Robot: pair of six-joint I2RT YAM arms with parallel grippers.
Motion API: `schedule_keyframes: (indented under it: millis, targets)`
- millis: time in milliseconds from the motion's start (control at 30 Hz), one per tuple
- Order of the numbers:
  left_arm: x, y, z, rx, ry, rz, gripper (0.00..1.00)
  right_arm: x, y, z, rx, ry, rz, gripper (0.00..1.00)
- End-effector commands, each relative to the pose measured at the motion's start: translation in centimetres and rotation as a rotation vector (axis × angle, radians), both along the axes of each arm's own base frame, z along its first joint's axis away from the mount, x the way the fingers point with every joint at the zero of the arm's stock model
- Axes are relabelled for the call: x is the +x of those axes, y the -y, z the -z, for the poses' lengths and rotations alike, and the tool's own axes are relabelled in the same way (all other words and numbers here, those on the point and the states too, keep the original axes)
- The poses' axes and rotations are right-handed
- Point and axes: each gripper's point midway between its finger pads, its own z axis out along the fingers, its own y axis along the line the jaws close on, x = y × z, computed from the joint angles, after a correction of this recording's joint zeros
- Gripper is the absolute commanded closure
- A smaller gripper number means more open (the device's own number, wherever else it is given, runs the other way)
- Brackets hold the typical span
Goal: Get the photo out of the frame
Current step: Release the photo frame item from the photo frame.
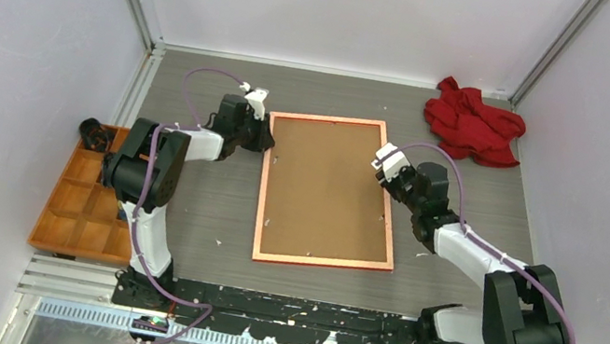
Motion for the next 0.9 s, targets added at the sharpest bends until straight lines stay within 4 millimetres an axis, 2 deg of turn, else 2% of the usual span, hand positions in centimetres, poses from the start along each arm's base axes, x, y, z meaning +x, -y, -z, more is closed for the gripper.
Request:
schedule_keyframes:
  millis: [0, 700, 867]
  targets:
    - [-1.5, 0.9, 0.4, 0.037, -0.013, 0.078, 1.0, -0.7, -0.8, 0.7, 0.021, -0.035, -0.049, 0.99]
    - [-1.6, 0.9, 0.4, 0.036, -0.013, 0.08, 0.99, -0.1, -0.2, -2.3, 0.082, 0.021, 0.007, 0.99]
    - [-1.5, 0.9, 0.4, 0.036, -0.012, 0.08, 0.99, 0.0, 0.1, -3.8, 0.12, 0.041, 0.023, 0.99]
